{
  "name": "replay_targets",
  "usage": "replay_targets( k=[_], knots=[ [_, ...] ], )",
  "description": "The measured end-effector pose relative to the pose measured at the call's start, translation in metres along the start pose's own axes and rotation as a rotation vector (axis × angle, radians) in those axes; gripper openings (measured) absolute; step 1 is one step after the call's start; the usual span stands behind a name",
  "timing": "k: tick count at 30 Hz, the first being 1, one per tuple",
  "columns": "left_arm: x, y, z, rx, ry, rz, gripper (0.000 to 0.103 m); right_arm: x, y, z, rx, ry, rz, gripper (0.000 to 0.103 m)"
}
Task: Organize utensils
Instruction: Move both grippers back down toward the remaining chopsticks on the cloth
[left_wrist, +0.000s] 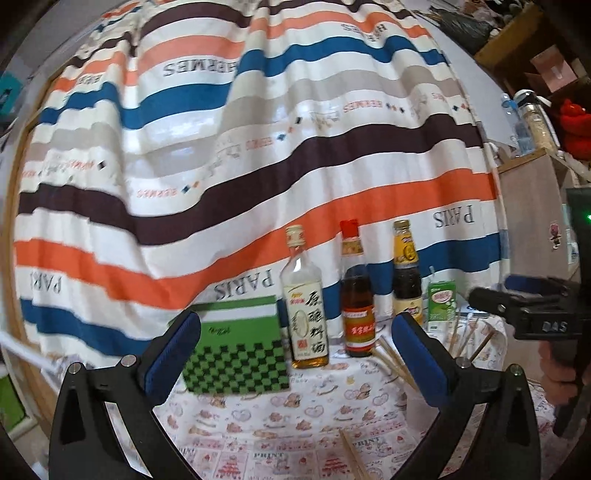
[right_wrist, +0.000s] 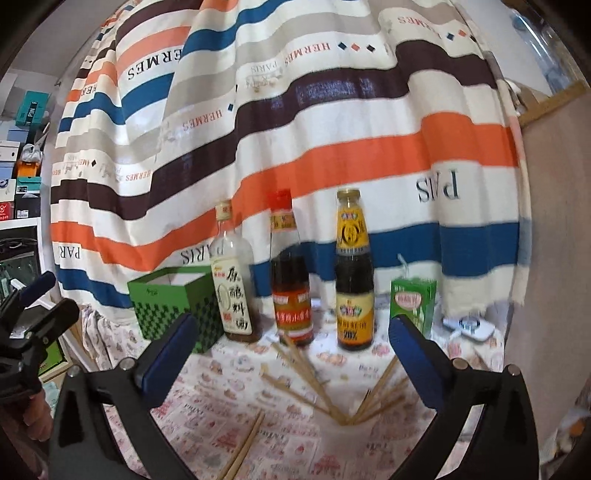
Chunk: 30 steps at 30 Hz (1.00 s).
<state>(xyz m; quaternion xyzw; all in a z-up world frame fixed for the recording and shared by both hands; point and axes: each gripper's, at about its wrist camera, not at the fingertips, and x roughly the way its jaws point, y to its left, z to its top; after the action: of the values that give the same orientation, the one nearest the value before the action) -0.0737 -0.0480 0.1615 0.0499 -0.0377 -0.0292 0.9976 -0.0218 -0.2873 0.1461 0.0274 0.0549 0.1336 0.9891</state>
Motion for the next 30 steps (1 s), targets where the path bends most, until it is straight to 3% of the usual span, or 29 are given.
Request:
replay_targets(
  k=[2,8,13,17,24,30],
  knots=[
    [0.002,0.000,-0.015,-0.016,0.009,0.011,0.103,0.005,0.004,-0.014,-0.009,0.063,0.013,0.103],
    [0.023,-0.002,-0.061,-0.045,0.134,0.033,0.103,0.016,0.010,-0.053,-0.079,0.123,-0.038,0.103],
    [0.044,-0.005,-0.099,-0.061,0.228,0.050,0.103,0.039,-0.001,-0.085,-0.062,0.203,-0.068,0.103],
    [0.065,-0.006,-0.129,-0.080,0.381,0.028,0.103,0.057,-0.011,-0.108,-0.050,0.324,-0.118,0.103],
    [0.088,-0.005,-0.156,-0.116,0.507,0.021,0.103,0.080,-0.026,-0.132,0.046,0.464,-0.127,0.103],
    [0.106,-0.004,-0.175,-0.130,0.632,0.016,0.103,0.095,-0.023,-0.150,0.013,0.541,-0.154,0.103]
  ],
)
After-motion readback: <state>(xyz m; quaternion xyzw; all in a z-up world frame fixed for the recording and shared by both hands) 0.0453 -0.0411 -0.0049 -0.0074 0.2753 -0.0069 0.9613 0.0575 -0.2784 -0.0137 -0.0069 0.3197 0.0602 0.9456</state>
